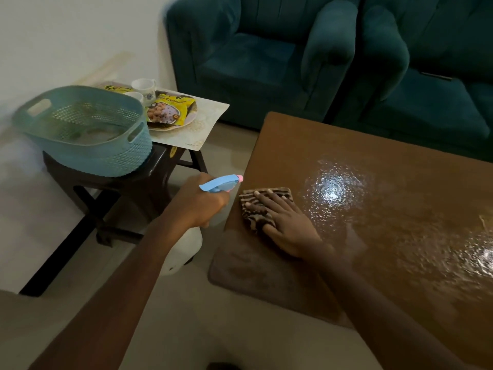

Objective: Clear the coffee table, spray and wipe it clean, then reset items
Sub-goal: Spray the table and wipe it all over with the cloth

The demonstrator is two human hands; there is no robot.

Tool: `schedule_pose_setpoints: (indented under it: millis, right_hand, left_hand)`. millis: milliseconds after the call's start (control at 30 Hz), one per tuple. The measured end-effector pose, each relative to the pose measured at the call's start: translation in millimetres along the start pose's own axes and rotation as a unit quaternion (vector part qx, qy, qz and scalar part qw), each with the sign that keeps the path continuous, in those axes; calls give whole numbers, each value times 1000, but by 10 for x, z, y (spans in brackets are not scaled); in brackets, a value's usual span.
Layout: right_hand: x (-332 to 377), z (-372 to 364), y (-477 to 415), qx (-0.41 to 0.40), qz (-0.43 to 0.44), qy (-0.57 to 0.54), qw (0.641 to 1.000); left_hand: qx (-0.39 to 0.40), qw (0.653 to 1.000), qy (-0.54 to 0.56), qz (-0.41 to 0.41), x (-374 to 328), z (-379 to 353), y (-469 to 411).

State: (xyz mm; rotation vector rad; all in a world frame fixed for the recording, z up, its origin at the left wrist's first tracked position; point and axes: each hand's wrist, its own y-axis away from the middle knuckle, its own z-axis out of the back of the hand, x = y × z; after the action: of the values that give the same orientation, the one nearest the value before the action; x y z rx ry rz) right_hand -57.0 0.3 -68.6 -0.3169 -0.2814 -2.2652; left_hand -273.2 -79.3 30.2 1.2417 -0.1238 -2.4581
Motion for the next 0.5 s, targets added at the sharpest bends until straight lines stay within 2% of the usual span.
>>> schedule_pose_setpoints:
  millis: [200,300,500]
  right_hand:
    - [-1094,366,256,-35,-148,-9,988]
    - [-1335,398,597,-40,-163,-7,986]
    - [-1291,263,1366,-72,-170,-27,982]
  left_hand:
    - [14,999,-30,3,-428,-435,245]
    - [27,998,-54,14,-608,-729,403]
    - [60,996,-58,25,-851,-1172,640]
